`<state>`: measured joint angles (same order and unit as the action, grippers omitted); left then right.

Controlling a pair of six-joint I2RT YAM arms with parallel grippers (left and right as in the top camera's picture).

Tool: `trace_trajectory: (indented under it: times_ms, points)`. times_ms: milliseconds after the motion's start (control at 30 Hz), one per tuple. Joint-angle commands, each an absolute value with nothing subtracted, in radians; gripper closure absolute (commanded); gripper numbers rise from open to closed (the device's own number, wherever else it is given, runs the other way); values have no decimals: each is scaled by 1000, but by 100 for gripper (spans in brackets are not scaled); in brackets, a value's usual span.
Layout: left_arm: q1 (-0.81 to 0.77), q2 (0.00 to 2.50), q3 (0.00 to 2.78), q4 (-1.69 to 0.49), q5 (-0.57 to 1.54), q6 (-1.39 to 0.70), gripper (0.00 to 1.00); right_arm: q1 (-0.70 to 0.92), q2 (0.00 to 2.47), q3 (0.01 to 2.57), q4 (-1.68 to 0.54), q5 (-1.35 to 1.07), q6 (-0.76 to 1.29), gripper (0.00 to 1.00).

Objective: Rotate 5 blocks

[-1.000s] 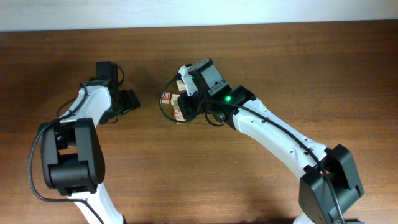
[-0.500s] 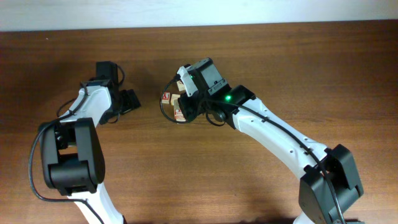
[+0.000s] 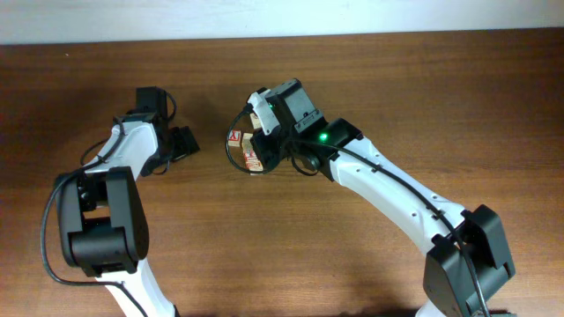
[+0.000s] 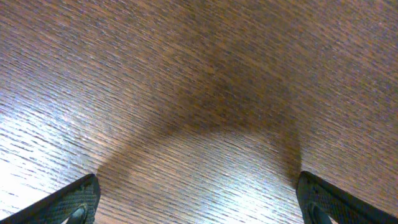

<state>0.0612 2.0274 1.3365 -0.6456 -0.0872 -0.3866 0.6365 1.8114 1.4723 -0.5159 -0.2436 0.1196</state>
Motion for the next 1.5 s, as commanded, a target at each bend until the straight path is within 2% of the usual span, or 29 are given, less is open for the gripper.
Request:
trace_trajectory:
  times_ms: [0, 233, 367, 400, 467, 500, 533, 667, 767, 933, 1033, 1100, 1167, 1300, 1467]
  points:
    - [62, 2046, 1324, -644, -102, -389, 1, 643, 1823, 1506, -517, -236, 108, 91]
    - [62, 2046, 1324, -644, -102, -389, 1, 643, 1774, 1526, -559, -235, 107, 91]
    - [62, 2046, 1324, -644, -102, -389, 1, 633, 1572, 1526, -651, -186, 101, 88]
    - [62, 2046, 1324, -644, -102, -389, 1, 633, 1506, 1526, -693, -158, 101, 80]
    - [62, 2046, 1324, -644, -102, -389, 1, 633, 1400, 1526, -768, -123, 102, 58]
    - [62, 2046, 1324, -644, -102, -389, 1, 633, 1330, 1526, -813, -107, 102, 38]
    - [62, 2046, 1324, -644, -102, -389, 1, 633, 1267, 1526, -845, -97, 102, 2]
    - [62, 2046, 1324, -644, -102, -389, 1, 634, 1008, 1526, -1020, -37, 106, 2]
    - [62, 2046, 1324, -644, -102, -389, 1, 635, 900, 1526, -1073, -43, 105, 2]
    - [62, 2046, 1324, -644, -102, -389, 1, 635, 862, 1526, -1201, 184, 105, 2]
    - [62, 2046, 1324, -644, -102, -389, 1, 635, 874, 1523, -1185, 365, 104, 2]
    - [62, 2046, 1324, -644, -102, -389, 1, 593, 881, 1481, -1098, 472, 104, 2]
    - [62, 2046, 1324, -644, -102, -389, 1, 506, 862, 1427, -1008, 437, 103, 2]
    - [62, 2046, 1324, -644, -102, -389, 1, 248, 731, 1166, -666, 115, -84, 2]
    - [62, 2046, 1324, -644, -102, -389, 1, 107, 501, 758, -332, 37, -101, 2]
